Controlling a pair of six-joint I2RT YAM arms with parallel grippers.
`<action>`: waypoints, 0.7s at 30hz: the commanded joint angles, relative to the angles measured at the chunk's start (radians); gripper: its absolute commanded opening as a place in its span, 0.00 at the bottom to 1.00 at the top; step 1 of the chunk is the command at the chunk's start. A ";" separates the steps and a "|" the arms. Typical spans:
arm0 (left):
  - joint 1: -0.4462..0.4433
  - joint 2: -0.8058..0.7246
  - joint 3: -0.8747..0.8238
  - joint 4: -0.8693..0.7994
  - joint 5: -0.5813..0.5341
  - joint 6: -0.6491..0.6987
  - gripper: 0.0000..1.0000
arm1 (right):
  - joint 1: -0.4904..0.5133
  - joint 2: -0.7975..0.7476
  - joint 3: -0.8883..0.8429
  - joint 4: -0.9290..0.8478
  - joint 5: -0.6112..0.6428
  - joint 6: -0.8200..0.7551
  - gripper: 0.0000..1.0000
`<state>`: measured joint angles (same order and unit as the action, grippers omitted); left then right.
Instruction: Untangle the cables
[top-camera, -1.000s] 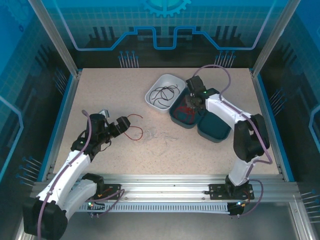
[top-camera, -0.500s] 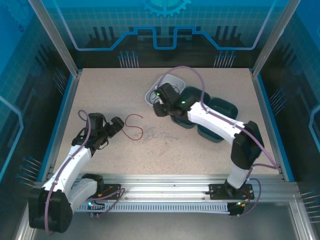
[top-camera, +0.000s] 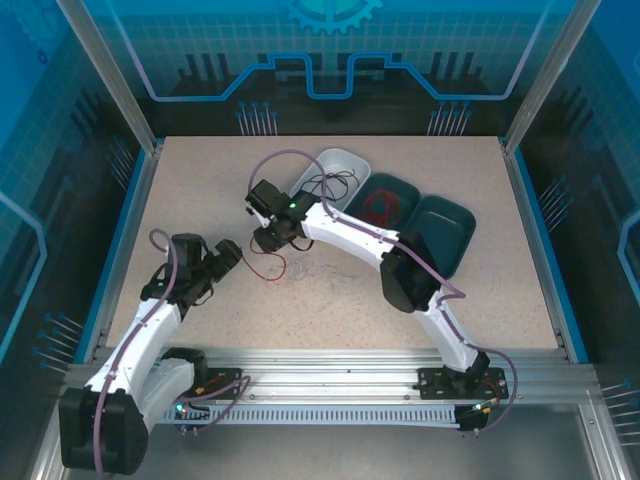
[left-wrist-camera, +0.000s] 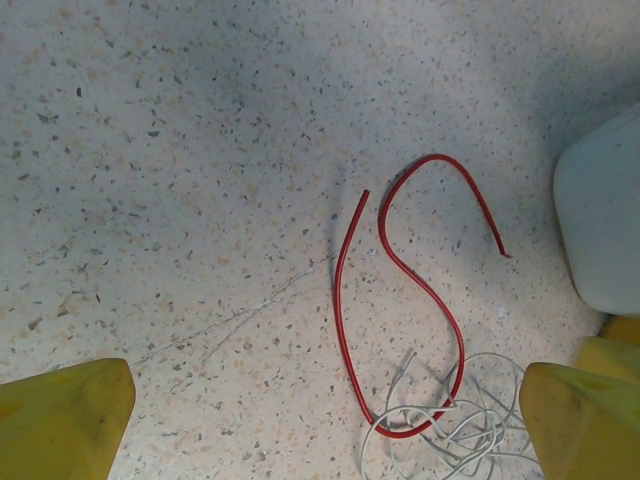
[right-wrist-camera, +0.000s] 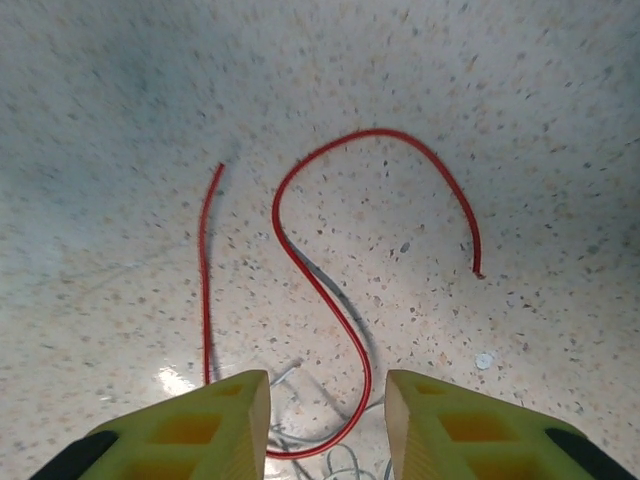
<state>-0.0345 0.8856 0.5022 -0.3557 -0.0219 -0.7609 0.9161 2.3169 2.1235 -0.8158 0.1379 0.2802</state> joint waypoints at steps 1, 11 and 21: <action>0.012 -0.026 -0.005 -0.022 -0.034 -0.006 0.99 | 0.015 0.072 0.060 -0.089 0.001 -0.049 0.36; 0.012 -0.007 -0.003 -0.014 -0.021 -0.005 0.99 | 0.001 0.189 0.139 -0.098 -0.011 -0.081 0.35; 0.012 -0.001 -0.005 -0.007 -0.020 -0.008 0.99 | -0.006 0.251 0.188 -0.127 -0.042 -0.093 0.33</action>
<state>-0.0341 0.8818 0.5018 -0.3576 -0.0338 -0.7609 0.9154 2.5324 2.2822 -0.9028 0.1188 0.2031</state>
